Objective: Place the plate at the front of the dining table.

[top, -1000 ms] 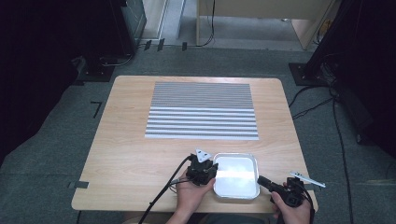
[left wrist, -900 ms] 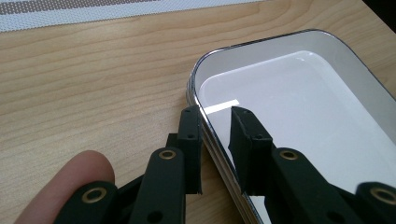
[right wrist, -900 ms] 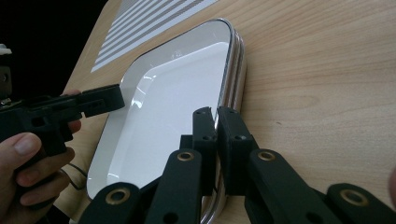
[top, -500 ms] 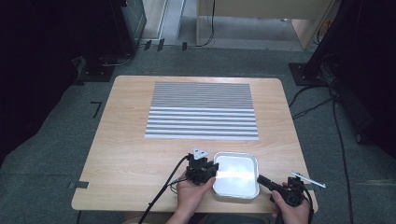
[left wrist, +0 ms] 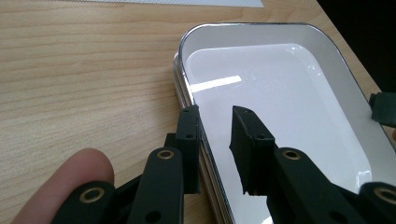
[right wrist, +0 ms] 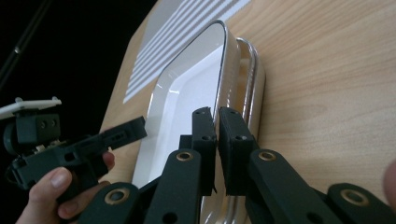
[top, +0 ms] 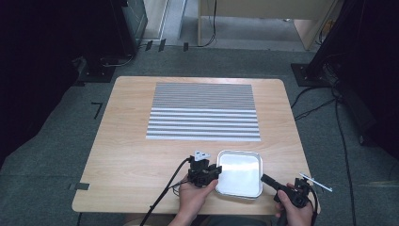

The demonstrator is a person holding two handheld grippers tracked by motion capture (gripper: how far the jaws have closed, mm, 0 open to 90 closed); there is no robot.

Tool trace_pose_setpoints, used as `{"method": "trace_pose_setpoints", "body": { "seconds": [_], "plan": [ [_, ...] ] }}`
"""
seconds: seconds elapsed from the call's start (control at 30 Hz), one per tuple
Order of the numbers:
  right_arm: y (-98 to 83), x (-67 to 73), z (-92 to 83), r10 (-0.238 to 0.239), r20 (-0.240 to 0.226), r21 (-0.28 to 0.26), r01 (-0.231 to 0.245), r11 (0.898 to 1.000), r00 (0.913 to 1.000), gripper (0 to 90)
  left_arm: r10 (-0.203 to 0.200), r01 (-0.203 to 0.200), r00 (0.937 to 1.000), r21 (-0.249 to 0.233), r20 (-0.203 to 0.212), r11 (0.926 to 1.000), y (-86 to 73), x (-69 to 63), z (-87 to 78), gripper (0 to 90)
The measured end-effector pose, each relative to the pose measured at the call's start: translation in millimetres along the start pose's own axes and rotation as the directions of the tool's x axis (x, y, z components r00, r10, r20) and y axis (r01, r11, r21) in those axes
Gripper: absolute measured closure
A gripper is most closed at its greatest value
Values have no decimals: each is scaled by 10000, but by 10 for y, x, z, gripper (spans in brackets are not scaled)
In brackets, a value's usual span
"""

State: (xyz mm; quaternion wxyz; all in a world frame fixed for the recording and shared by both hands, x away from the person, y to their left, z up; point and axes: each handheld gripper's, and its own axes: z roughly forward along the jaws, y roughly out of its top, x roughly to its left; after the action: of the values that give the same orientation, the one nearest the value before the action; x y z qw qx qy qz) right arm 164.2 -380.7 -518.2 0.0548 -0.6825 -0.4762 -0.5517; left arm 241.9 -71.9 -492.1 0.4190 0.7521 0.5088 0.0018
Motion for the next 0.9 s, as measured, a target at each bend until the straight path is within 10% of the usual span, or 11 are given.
{"method": "trace_pose_setpoints", "body": {
  "seconds": [0.7,0.9],
  "plan": [
    [38,-24,-37,262,-249,-725,-279,9970,9993,837,-5,-3,9986,154,520,9999,-7,-3,11,683],
    [20,-11,9,-55,472,-616,84,9981,9989,839,-25,16,9984,170,564,9999,-9,-11,14,677]
  ]
}}
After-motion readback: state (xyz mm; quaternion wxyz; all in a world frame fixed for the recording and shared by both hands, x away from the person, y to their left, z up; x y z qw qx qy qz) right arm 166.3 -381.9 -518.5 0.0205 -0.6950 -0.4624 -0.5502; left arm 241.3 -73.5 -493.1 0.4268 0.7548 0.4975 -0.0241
